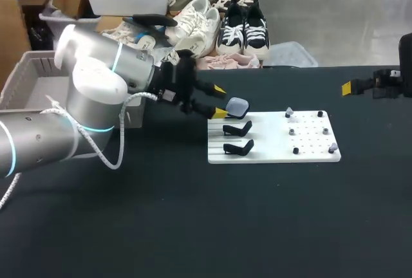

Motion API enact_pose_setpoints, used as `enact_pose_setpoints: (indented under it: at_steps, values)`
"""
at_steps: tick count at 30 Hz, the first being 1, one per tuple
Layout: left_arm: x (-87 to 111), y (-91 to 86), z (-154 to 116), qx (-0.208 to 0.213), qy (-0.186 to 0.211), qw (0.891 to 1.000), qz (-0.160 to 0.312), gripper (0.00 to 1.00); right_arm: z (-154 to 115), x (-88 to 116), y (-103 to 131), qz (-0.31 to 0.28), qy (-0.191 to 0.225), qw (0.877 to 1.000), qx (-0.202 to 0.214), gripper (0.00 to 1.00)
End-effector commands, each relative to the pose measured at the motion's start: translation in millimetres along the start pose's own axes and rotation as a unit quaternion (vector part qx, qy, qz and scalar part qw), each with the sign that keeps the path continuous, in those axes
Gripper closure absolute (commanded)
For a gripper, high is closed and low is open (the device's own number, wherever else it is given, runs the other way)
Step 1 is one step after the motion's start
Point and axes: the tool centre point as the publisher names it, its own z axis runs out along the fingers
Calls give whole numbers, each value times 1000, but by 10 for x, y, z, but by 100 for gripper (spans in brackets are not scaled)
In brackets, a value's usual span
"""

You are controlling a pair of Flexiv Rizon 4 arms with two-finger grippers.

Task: Pick up each earbud case from the left stands, insert the matching earbuds, close the lid, and place the case in the box.

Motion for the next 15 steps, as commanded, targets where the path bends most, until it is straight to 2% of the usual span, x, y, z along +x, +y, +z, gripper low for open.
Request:
enact_pose_setpoints:
  at_steps: [1, 8, 15]
  values:
    - [6, 66, 72, 1, -3, 1000, 1, 19, 0, 0, 0, 0, 0, 1000, 0, 0]
    - [-6, 83, 127, 4, -6, 1000, 1, 22, 0, 0, 0, 0, 0, 1000, 0, 0]
    - [-28, 82, 177, 5, -10, 1000, 0, 19, 0, 0, 0, 0, 0, 1000, 0, 0]
